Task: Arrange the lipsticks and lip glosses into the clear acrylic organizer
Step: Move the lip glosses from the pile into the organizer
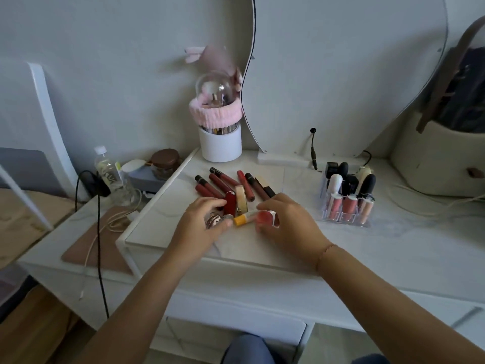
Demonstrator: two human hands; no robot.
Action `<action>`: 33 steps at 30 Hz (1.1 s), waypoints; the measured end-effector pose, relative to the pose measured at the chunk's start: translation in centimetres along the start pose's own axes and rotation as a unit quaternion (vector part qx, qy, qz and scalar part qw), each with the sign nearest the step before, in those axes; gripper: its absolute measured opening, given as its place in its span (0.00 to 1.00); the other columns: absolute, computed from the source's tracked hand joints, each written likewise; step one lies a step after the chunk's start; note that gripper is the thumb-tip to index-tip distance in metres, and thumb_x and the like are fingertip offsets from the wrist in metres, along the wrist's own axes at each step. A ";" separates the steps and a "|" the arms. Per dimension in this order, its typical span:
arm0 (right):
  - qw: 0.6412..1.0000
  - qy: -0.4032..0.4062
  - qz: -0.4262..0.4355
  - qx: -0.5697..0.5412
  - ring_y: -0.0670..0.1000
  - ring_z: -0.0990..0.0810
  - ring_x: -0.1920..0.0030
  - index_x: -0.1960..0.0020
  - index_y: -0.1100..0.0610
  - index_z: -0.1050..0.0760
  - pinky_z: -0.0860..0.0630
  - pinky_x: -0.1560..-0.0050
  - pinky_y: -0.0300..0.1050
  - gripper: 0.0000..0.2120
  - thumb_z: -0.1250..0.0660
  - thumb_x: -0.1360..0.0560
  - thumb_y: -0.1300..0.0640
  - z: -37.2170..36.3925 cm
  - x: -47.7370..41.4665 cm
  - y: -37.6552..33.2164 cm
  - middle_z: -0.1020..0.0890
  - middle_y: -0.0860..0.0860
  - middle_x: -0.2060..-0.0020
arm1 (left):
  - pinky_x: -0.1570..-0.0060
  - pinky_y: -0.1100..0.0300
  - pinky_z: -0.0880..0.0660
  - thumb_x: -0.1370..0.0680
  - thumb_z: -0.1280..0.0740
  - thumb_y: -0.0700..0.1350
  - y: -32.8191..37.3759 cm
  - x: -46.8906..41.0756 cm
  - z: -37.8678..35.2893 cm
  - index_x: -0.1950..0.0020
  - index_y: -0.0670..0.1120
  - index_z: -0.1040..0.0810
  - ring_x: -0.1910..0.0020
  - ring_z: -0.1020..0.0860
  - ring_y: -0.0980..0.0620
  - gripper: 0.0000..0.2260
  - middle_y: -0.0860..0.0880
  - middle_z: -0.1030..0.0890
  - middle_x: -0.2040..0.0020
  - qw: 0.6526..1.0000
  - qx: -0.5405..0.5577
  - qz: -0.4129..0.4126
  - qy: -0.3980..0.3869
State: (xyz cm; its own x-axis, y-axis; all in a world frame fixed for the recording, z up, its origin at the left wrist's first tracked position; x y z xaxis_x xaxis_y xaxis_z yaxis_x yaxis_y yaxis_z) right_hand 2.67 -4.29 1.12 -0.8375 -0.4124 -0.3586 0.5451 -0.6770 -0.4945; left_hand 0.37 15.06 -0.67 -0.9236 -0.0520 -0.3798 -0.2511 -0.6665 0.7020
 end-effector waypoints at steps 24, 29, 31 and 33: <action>0.929 0.312 -0.192 -0.047 0.51 0.27 0.50 0.42 0.59 0.29 0.29 0.50 0.47 0.21 0.26 0.31 0.55 9.4 7.6 9.4 0.27 0.56 0.47 | 0.44 0.51 0.27 0.46 0.24 0.64 -6.7 -7.3 1.5 0.51 0.55 0.25 0.47 0.23 0.49 0.28 0.52 0.20 0.51 0.978 0.009 0.207 0.014; 0.924 0.254 -0.244 -0.149 0.50 0.28 0.42 0.30 0.57 0.38 0.30 0.43 0.46 0.36 0.25 0.32 0.52 8.9 7.1 11.9 0.29 0.53 0.40 | 0.49 0.58 0.27 0.33 0.23 0.46 -5.2 -8.3 2.1 0.48 0.51 0.25 0.55 0.22 0.56 0.18 0.54 0.20 0.56 0.983 0.105 0.137 0.059; 0.924 0.210 -0.265 -0.178 0.51 0.27 0.40 0.26 0.55 0.43 0.28 0.40 0.49 0.41 0.26 0.32 0.49 8.4 6.6 12.5 0.29 0.50 0.38 | 0.49 0.55 0.27 0.31 0.26 0.41 -3.5 -8.7 2.4 0.52 0.54 0.24 0.59 0.23 0.55 0.13 0.53 0.19 0.57 0.982 0.150 0.093 0.069; 0.931 0.183 -0.266 -0.174 0.48 0.25 0.43 0.25 0.52 0.43 0.29 0.44 0.44 0.41 0.26 0.32 0.47 8.2 6.2 12.9 0.28 0.44 0.42 | 0.50 0.55 0.26 0.30 0.27 0.38 -1.1 -9.4 2.6 0.53 0.56 0.23 0.59 0.23 0.54 0.14 0.52 0.19 0.57 0.979 0.178 0.050 0.079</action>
State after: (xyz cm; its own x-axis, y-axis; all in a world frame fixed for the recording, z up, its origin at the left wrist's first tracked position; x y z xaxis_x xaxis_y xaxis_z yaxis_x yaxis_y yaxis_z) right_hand 4.18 -20.59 -1.00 -0.9579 0.2017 -0.2044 0.0909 -0.4621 -0.8822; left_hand 8.61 18.22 3.66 -0.8995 -0.2379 -0.3665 -0.2722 -0.3509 0.8960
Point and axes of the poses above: each hand's wrist, its own x-axis away from the middle knuckle, its own z-axis out of the back of the hand, y = z × x, the point moved 5 cm from there along -x, towards the middle knuckle
